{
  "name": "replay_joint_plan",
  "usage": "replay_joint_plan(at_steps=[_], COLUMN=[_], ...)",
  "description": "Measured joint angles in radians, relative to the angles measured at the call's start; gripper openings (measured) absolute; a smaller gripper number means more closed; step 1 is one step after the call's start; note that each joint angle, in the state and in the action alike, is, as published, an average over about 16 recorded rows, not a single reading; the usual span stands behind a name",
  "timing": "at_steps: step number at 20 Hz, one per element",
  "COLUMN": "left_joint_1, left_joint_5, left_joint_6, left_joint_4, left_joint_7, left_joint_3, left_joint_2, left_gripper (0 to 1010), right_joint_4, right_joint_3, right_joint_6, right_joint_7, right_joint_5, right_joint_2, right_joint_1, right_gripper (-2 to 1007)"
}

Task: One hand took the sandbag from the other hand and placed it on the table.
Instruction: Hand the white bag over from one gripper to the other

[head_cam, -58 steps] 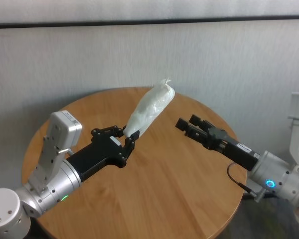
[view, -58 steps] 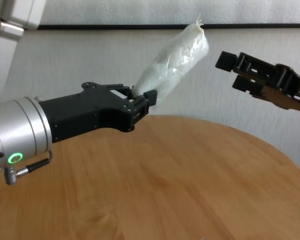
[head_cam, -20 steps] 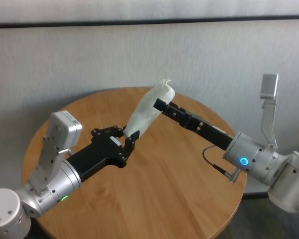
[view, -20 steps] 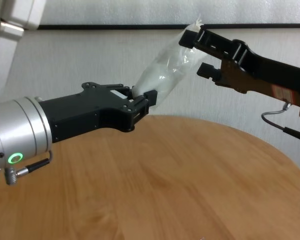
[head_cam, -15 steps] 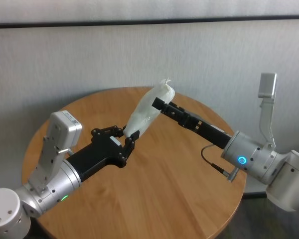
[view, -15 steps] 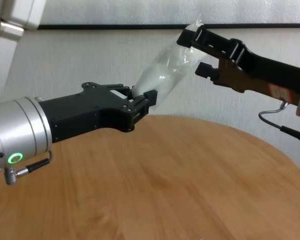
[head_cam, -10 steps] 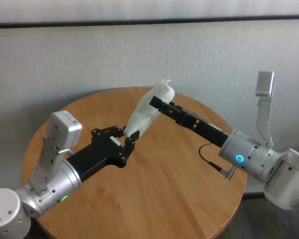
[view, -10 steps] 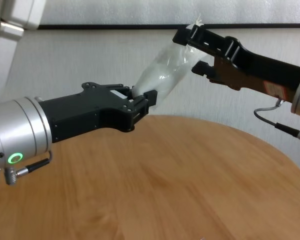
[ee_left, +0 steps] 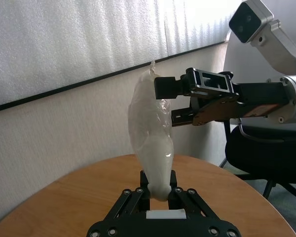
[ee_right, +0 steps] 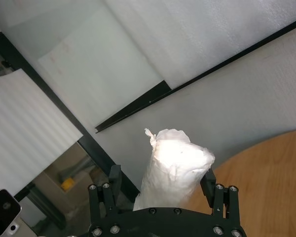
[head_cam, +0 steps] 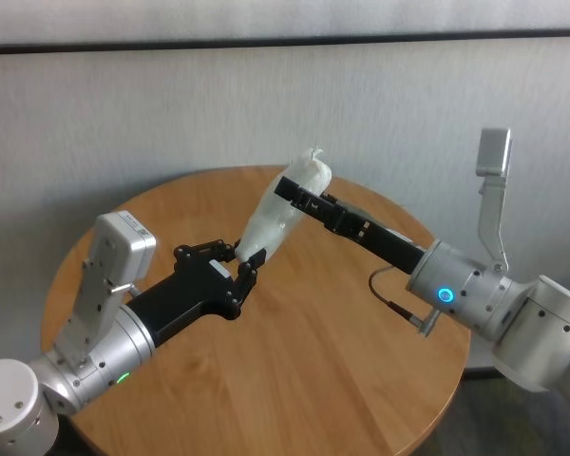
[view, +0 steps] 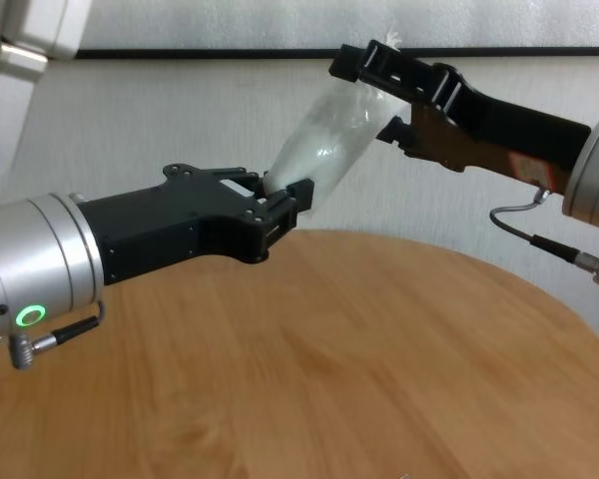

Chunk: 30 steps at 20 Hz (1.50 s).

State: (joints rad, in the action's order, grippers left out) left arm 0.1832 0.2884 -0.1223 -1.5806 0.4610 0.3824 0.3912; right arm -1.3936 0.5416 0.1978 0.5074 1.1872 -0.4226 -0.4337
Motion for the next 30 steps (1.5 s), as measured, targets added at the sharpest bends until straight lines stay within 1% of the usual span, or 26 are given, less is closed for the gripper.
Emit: replay_joint_plan(at_steps=[10,19,24,30], left_joint_1=[0.000,0.000,0.000,0.000], left_joint_5=[0.000,0.000,0.000,0.000], left_joint_6=[0.000,0.000,0.000,0.000], left_joint_4=[0.000,0.000,0.000,0.000], left_joint_7=[0.000,0.000,0.000,0.000], left_joint_3=[0.000,0.000,0.000,0.000], left_joint_2=[0.000,0.000,0.000,0.000], left_gripper=[203,203,203,203], right_joint_4=[0.025,0.032,0.031,0.028], right_joint_3=[0.027,0.036,0.035,0.033], right_joint_6=[-0.004,-0.001,-0.001,-0.003], right_joint_7=[-0.012,-0.017,-0.016,-0.016], right_joint_5=[0.010,0.015,0.014,0.012], right_joint_2=[0.003,0.000,0.000,-0.001], right_joint_1=[-0.023,-0.028,-0.027,-0.025], right_gripper=[1003,989,929,793])
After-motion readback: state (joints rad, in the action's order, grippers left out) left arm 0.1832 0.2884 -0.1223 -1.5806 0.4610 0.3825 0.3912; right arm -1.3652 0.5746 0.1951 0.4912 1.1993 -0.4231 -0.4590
